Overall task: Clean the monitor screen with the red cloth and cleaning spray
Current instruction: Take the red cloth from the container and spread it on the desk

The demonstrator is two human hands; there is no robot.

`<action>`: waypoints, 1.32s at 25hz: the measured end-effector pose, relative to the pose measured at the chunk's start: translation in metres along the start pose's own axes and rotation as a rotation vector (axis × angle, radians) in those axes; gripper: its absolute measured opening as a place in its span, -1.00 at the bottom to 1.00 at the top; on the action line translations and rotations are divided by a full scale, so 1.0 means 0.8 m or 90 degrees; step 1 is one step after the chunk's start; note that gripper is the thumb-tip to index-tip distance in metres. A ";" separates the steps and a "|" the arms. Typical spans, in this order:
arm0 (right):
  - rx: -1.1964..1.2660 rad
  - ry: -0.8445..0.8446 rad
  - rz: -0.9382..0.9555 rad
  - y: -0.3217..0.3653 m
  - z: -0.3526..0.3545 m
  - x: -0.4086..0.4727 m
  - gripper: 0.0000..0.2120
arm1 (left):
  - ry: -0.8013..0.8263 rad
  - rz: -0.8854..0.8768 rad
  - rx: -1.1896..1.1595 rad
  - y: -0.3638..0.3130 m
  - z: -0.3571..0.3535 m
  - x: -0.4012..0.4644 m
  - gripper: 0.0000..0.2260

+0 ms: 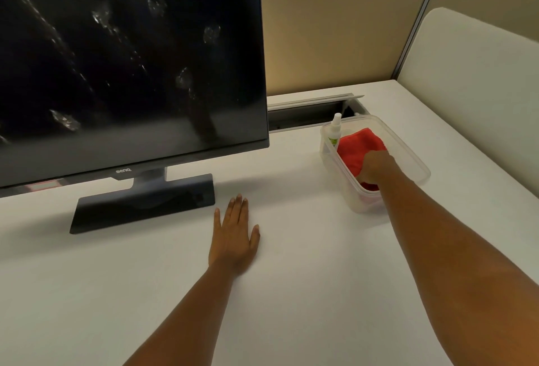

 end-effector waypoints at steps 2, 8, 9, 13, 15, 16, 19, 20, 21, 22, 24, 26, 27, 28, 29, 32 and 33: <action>-0.011 -0.004 0.012 0.002 -0.003 0.004 -0.67 | -0.006 0.000 -0.011 0.001 0.000 0.000 -0.47; 0.052 -0.067 -0.002 -0.016 0.013 0.016 -0.60 | -0.011 0.009 -0.010 0.001 0.002 -0.001 -0.47; 0.078 -0.102 -0.008 -0.021 0.023 0.015 -0.62 | -0.008 0.015 0.000 0.002 0.002 -0.001 -0.47; 0.229 -0.263 -0.069 -0.049 0.078 -0.002 -0.70 | 0.040 0.027 0.039 0.003 0.000 -0.002 -0.47; 0.297 -0.311 -0.110 -0.061 0.104 -0.016 -0.71 | 0.088 0.022 0.053 0.004 -0.001 0.003 -0.47; 0.317 -0.329 -0.124 -0.063 0.118 -0.024 -0.72 | 0.118 0.018 0.061 0.005 0.000 0.007 -0.47; 0.367 -0.381 -0.137 -0.065 0.158 -0.053 -0.72 | 0.158 0.003 0.047 0.003 0.014 0.011 -0.49; 0.385 -0.392 -0.135 -0.066 0.171 -0.064 -0.72 | 0.137 -0.006 0.020 -0.001 0.025 0.011 -0.50; 0.402 -0.395 -0.124 -0.064 0.183 -0.074 -0.72 | 0.107 -0.019 -0.016 -0.008 0.039 0.011 -0.51; 0.421 -0.389 -0.101 -0.061 0.192 -0.083 -0.72 | 0.074 -0.035 -0.055 -0.017 0.054 0.010 -0.51; 0.466 -0.351 -0.057 -0.051 0.204 -0.103 -0.74 | 0.014 -0.070 -0.120 -0.039 0.090 0.007 -0.51; 0.509 -0.293 -0.032 -0.036 0.202 -0.123 -0.77 | -0.046 -0.115 -0.170 -0.063 0.130 0.001 -0.49; 0.526 -0.262 -0.010 -0.023 0.197 -0.134 -0.80 | -0.079 -0.146 -0.200 -0.076 0.149 -0.006 -0.47; 0.543 -0.229 0.018 -0.007 0.191 -0.145 -0.84 | -0.110 -0.181 -0.236 -0.089 0.168 -0.017 -0.45; 0.559 -0.194 0.048 0.012 0.182 -0.157 -0.86 | -0.134 -0.216 -0.275 -0.101 0.184 -0.031 -0.42; 0.586 -0.091 0.103 0.072 0.144 -0.185 -0.94 | -0.142 -0.285 -0.368 -0.127 0.207 -0.067 -0.35; 0.581 -0.068 0.115 0.091 0.131 -0.193 -0.90 | -0.132 -0.287 -0.387 -0.127 0.210 -0.076 -0.34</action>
Point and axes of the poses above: each hand's wrist, its own x-axis towards the middle knuckle, its own z-axis out of the back of the hand, y = z × x, the point moved 9 cm from there along x, towards the middle knuckle
